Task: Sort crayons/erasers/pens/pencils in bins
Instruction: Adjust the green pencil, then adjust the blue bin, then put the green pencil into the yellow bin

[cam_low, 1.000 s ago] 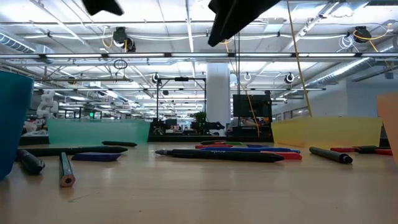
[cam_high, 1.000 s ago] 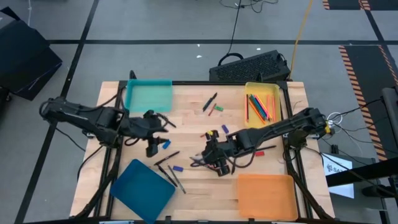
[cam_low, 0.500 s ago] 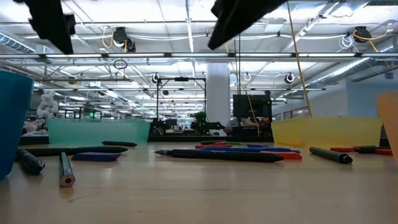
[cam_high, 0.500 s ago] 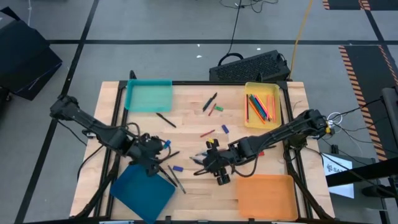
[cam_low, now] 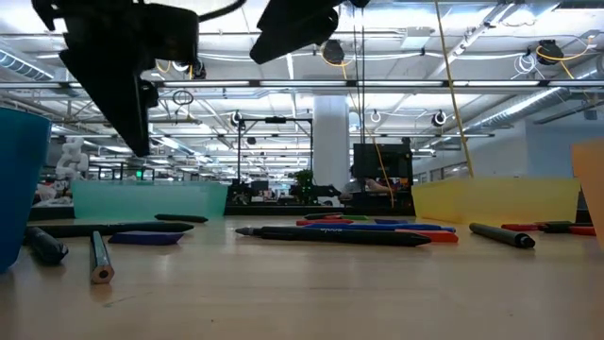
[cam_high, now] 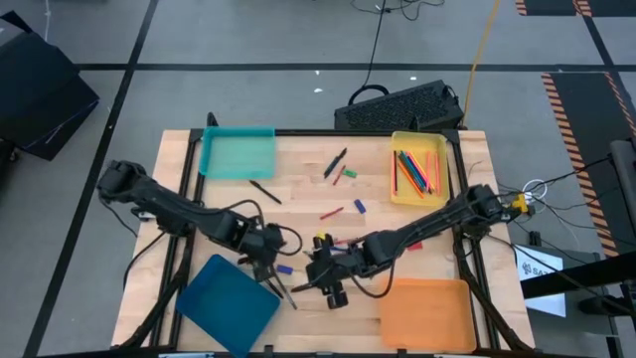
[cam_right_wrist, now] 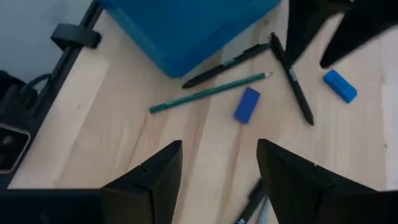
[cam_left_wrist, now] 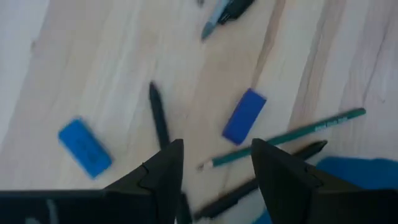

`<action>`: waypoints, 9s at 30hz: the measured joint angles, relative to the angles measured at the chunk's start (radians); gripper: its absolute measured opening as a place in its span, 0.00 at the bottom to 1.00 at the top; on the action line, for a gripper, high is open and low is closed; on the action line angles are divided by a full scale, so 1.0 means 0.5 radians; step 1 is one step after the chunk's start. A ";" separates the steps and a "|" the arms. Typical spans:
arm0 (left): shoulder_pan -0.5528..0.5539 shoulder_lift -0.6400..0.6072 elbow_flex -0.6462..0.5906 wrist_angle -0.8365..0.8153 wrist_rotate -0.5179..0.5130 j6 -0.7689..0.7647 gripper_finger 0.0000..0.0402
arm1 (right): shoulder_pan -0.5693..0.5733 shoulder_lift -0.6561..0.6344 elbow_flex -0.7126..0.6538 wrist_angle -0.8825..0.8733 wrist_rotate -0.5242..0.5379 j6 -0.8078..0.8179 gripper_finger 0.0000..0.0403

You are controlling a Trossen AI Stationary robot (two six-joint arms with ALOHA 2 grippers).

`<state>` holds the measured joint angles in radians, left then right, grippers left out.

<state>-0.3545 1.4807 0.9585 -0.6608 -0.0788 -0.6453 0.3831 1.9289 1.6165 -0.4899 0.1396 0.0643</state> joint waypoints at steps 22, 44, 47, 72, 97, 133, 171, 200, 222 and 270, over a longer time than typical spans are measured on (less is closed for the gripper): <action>-0.058 0.588 0.319 0.131 0.430 1.001 0.47 | 0.143 0.000 -0.106 0.006 0.087 -0.063 0.47; 0.040 0.731 0.423 -0.282 -0.130 1.550 0.48 | 0.162 0.000 -0.108 -0.069 0.106 0.171 0.46; 0.091 0.708 0.484 -0.491 -0.020 1.564 0.48 | 0.161 0.000 -0.108 -0.071 0.106 0.203 0.46; 0.074 0.692 0.278 0.041 -0.006 2.033 0.47 | 0.183 -0.001 -0.105 -0.081 0.148 0.447 0.46; 0.179 0.761 0.497 -0.637 0.155 1.657 0.48 | 0.184 -0.001 -0.106 -0.128 0.132 0.425 0.46; 0.044 0.596 0.768 -0.758 0.540 2.381 0.47 | 0.240 -0.061 -0.107 -0.134 0.145 0.209 0.46; 0.583 0.560 -0.395 1.159 1.133 3.313 0.22 | 0.214 -0.509 -0.107 -0.060 0.553 0.356 0.43; 0.589 0.330 -0.473 0.907 0.985 2.736 0.22 | 0.214 -0.509 -0.107 0.040 0.555 0.253 0.43; 0.546 0.733 -0.495 1.657 1.415 2.581 0.22 | 0.209 -0.509 -0.107 0.013 0.550 0.265 0.43; 0.351 0.991 -0.497 2.464 1.289 2.244 0.04 | 0.205 -0.509 -0.107 -0.015 0.541 0.266 0.43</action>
<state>-0.1788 1.9763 0.7097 0.5711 0.5657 0.4766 0.4854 1.6745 1.5631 -0.4976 0.4099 0.1972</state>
